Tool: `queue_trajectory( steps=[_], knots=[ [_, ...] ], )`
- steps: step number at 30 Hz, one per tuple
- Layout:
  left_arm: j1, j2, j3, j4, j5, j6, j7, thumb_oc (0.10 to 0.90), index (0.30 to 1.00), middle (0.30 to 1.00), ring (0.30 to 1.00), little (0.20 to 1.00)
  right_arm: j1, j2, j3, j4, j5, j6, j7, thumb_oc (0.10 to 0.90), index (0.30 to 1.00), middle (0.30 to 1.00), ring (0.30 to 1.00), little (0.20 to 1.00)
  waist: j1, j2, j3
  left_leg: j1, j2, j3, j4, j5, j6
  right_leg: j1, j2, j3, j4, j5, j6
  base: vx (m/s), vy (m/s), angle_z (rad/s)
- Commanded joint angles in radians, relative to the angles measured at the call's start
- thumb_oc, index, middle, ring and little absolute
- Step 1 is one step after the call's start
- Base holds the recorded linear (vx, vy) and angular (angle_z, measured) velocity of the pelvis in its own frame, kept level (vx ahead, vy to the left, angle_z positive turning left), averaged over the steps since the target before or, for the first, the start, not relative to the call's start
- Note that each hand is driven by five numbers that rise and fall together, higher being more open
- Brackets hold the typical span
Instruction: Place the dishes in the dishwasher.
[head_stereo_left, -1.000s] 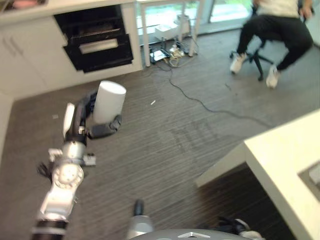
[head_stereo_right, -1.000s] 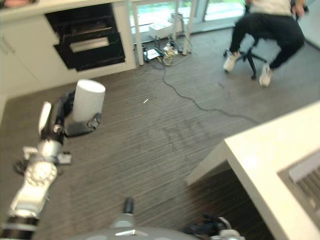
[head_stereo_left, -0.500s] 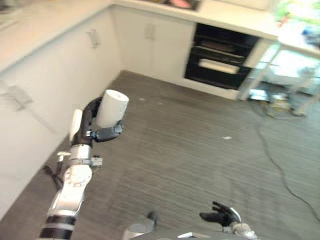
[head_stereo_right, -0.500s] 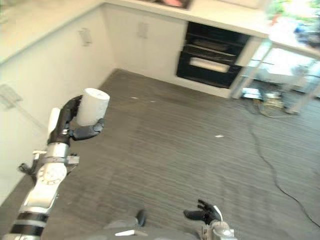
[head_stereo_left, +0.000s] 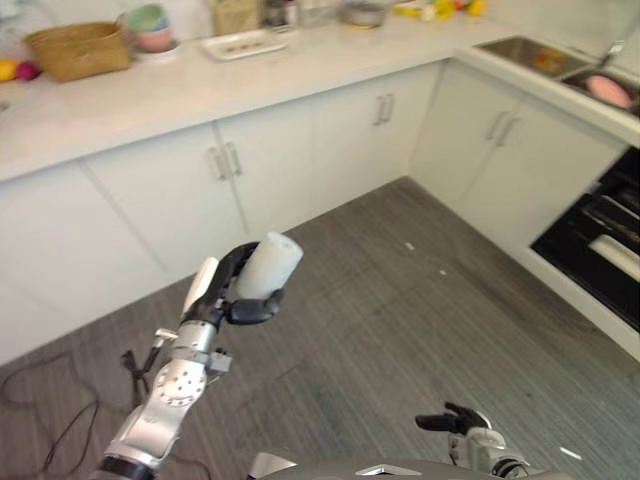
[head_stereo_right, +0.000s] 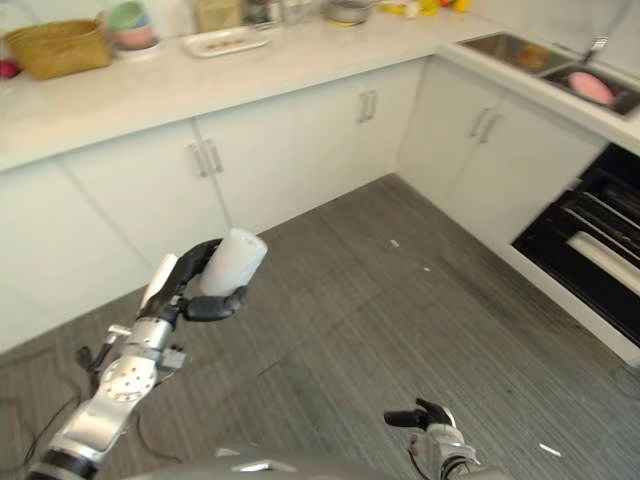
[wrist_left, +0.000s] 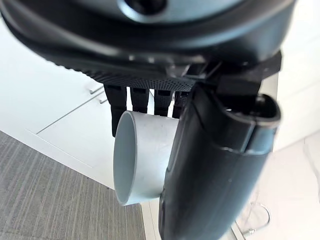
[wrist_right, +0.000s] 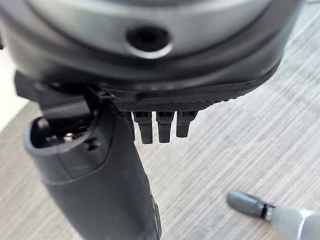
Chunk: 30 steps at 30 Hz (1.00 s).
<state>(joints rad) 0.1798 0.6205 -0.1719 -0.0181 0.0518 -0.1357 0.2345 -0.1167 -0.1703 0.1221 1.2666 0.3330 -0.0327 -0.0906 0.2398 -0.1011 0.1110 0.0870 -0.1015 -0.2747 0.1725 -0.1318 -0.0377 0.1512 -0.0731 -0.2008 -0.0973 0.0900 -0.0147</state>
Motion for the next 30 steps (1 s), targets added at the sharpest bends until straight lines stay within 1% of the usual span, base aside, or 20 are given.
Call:
queue_trajectory(
  steps=[1,2,3,6,8,11,13,16,18,19,24,27,30],
  knots=[
    [-0.162,-0.027,0.076,-0.157,0.022,-0.110,0.030,0.400,0.300,0.300,0.300,0.300,0.064,-0.016,0.068,-0.022,-0.005,-0.016,0.008,0.800,0.900,0.900,0.900,0.900,-0.083,0.050,-0.025,0.013,0.145,0.004,-0.239,0.101,-0.030,0.024,-0.066,-0.023,0.016,-0.097,0.163,0.00,-0.024,-0.37],
    [-0.153,-0.029,0.082,-0.156,0.021,-0.109,0.031,0.400,0.300,0.300,0.300,0.300,0.069,-0.012,0.078,-0.027,-0.007,-0.015,0.012,0.800,0.900,0.900,0.900,0.900,-0.089,0.051,-0.028,0.017,0.151,0.012,-0.239,0.100,-0.032,0.022,-0.065,-0.018,0.015,-0.098,0.162,0.05,-0.063,-1.28],
    [-0.141,-0.035,0.091,-0.155,0.015,-0.108,0.030,0.400,0.300,0.300,0.300,0.300,0.076,-0.004,0.089,-0.033,-0.011,-0.015,0.019,0.800,0.900,0.900,0.900,0.900,-0.104,0.056,-0.034,0.029,0.163,0.027,-0.243,0.088,-0.035,0.023,-0.060,-0.011,0.011,-0.107,0.161,0.06,-0.057,-1.09],
    [-0.136,-0.037,0.097,-0.156,0.014,-0.108,0.029,0.400,0.300,0.300,0.300,0.300,0.079,-0.003,0.092,-0.036,-0.012,-0.015,0.022,0.800,0.900,0.900,0.900,0.900,-0.110,0.057,-0.033,0.025,0.164,0.035,-0.239,0.097,-0.035,0.017,-0.062,-0.004,0.010,-0.096,0.160,-0.01,-0.026,-1.04],
    [-0.124,-0.045,0.110,-0.160,0.011,-0.108,0.031,0.400,0.300,0.300,0.300,0.300,0.092,-0.002,0.093,-0.043,-0.010,-0.014,0.031,0.800,0.900,0.900,0.900,0.900,-0.137,0.065,-0.043,0.042,0.183,0.077,-0.245,0.092,-0.039,0.012,-0.061,0.018,0.010,-0.095,0.162,0.03,-0.039,-0.89],
    [-0.123,-0.053,0.114,-0.161,0.013,-0.109,0.035,0.400,0.300,0.300,0.300,0.300,0.092,-0.009,0.088,-0.037,-0.008,-0.011,0.034,0.800,0.900,0.900,0.900,0.900,-0.157,0.076,-0.051,0.064,0.195,0.123,-0.250,0.085,-0.039,0.003,-0.058,0.052,0.010,-0.091,0.164,0.01,-0.014,-0.87],
    [-0.124,-0.056,0.113,-0.160,0.014,-0.109,0.036,0.400,0.300,0.300,0.300,0.300,0.093,-0.011,0.086,-0.035,-0.007,-0.010,0.035,0.800,0.900,0.900,0.900,0.900,-0.161,0.079,-0.052,0.069,0.197,0.136,-0.251,0.083,-0.040,0.001,-0.058,0.060,0.010,-0.090,0.166,0.00,0.001,-0.61],
    [-0.138,-0.066,0.103,-0.163,0.010,-0.111,0.034,0.400,0.300,0.300,0.300,0.300,0.095,-0.014,0.090,-0.035,-0.006,-0.011,0.037,0.800,0.900,0.900,0.900,0.900,-0.177,0.087,-0.059,0.084,0.198,0.155,-0.255,0.077,-0.036,-0.003,-0.055,0.096,0.010,-0.089,0.165,0.00,0.011,-0.46],
    [-0.143,-0.068,0.096,-0.161,0.007,-0.111,0.032,0.400,0.300,0.300,0.300,0.300,0.096,-0.013,0.092,-0.036,-0.006,-0.012,0.039,0.800,0.900,0.900,0.900,0.900,-0.180,0.088,-0.061,0.086,0.198,0.155,-0.256,0.077,-0.036,-0.002,-0.055,0.098,0.010,-0.091,0.164,0.02,0.013,-0.05],
    [-0.153,-0.071,0.082,-0.157,0.003,-0.108,0.029,0.400,0.300,0.300,0.300,0.300,0.097,-0.013,0.098,-0.038,-0.007,-0.012,0.040,0.800,0.900,0.900,0.900,0.900,-0.187,0.089,-0.063,0.089,0.197,0.153,-0.257,0.076,-0.035,0.004,-0.054,0.098,0.010,-0.095,0.162,0.00,0.000,0.00],
    [-0.163,-0.075,0.067,-0.157,0.001,-0.102,0.022,0.400,0.300,0.300,0.300,0.300,0.098,-0.014,0.112,-0.046,-0.026,-0.012,0.039,0.800,0.900,0.900,0.900,0.900,-0.193,0.089,-0.062,0.089,0.195,0.139,-0.255,0.076,-0.035,0.013,-0.055,0.095,0.010,-0.101,0.160,0.01,0.001,0.15],
    [-0.171,-0.076,0.044,-0.154,-0.022,-0.082,-0.020,0.400,0.300,0.300,0.300,0.300,0.100,-0.018,0.121,-0.061,-0.051,-0.009,0.040,0.800,0.900,0.900,0.900,0.900,-0.192,0.088,-0.050,0.080,0.194,0.106,-0.248,0.079,-0.036,0.019,-0.055,0.084,0.038,-0.115,0.152,0.02,-0.011,0.18],
    [-0.190,-0.090,0.024,-0.126,-0.064,-0.060,-0.040,0.400,0.300,0.300,0.300,0.300,0.097,-0.025,0.104,-0.070,-0.044,-0.008,0.039,0.800,0.900,0.900,0.900,0.900,-0.194,0.092,-0.041,0.055,0.198,0.060,-0.246,0.092,-0.044,-0.002,-0.050,0.053,0.091,-0.142,0.137,0.01,-0.050,0.46]
  ],
)
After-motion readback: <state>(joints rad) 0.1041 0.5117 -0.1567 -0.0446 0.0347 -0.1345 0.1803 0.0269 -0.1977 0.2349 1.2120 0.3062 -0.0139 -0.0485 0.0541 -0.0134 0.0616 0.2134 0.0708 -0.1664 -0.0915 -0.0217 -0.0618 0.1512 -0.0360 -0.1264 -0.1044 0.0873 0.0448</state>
